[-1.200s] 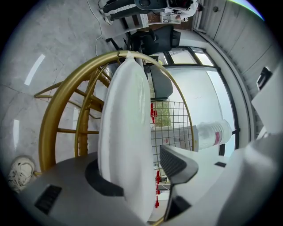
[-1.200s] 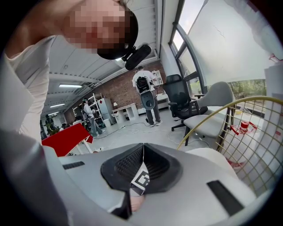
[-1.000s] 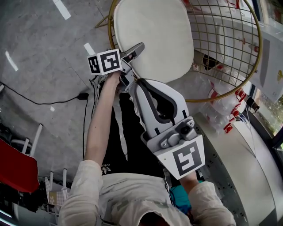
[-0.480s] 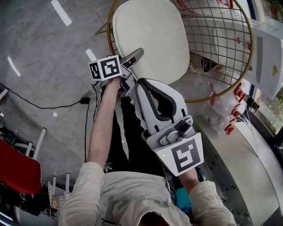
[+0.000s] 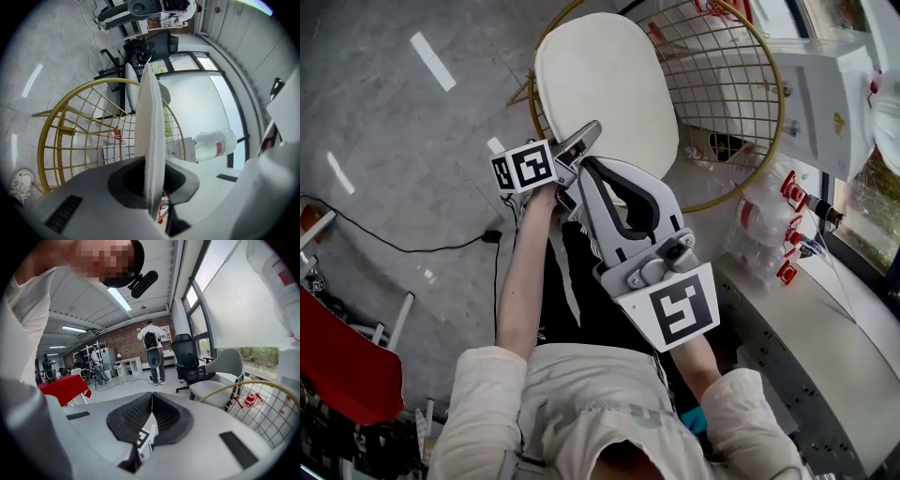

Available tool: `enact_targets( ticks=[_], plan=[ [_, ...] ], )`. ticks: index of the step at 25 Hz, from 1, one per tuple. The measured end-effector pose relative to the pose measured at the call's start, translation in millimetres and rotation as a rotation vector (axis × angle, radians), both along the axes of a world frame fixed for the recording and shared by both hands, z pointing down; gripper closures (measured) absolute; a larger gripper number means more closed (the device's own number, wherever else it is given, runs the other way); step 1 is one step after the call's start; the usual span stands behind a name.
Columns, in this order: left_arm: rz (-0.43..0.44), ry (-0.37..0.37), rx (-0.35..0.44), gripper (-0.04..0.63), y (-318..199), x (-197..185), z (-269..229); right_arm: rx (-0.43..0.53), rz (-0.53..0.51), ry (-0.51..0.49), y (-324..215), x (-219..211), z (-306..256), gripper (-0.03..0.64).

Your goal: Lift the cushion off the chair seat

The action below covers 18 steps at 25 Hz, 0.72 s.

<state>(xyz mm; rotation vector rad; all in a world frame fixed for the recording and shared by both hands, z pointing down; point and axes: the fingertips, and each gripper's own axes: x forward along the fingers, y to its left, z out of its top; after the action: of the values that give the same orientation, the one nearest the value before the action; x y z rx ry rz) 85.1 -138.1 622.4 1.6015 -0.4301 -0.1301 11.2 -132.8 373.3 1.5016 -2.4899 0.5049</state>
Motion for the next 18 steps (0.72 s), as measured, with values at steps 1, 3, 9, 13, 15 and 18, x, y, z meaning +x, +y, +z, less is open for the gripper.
enact_targets(
  ticks=[1, 3, 9, 13, 15, 18],
  plan=[
    [-0.003, 0.003, 0.001, 0.543, -1.0, 4.1, -11.9, 0.006, 0.006, -0.004, -2.0, 6.4, -9.9, 0.600],
    [-0.010, 0.007, 0.002, 0.543, -3.2, 15.6, -35.1, 0.016, 0.018, -0.015, -6.5, 22.3, -29.1, 0.600],
    [-0.001, 0.019, 0.080, 0.543, -18.0, 29.2, -103.6, 0.095, 0.064, -0.036, -7.6, 43.4, -82.0, 0.600],
    [0.004, 0.020, 0.116, 0.543, -18.0, 31.5, -141.5, 0.143, 0.092, -0.038, -0.6, 56.1, -108.1, 0.600],
    [0.009, 0.010, 0.133, 0.543, -17.1, 31.6, -157.8, 0.172, 0.099, -0.016, 3.0, 66.0, -117.5, 0.600],
    [0.029, 0.006, 0.140, 0.543, -7.3, 36.2, -180.8, 0.176, 0.117, -0.007, 10.6, 78.2, -130.8, 0.600]
  ],
)
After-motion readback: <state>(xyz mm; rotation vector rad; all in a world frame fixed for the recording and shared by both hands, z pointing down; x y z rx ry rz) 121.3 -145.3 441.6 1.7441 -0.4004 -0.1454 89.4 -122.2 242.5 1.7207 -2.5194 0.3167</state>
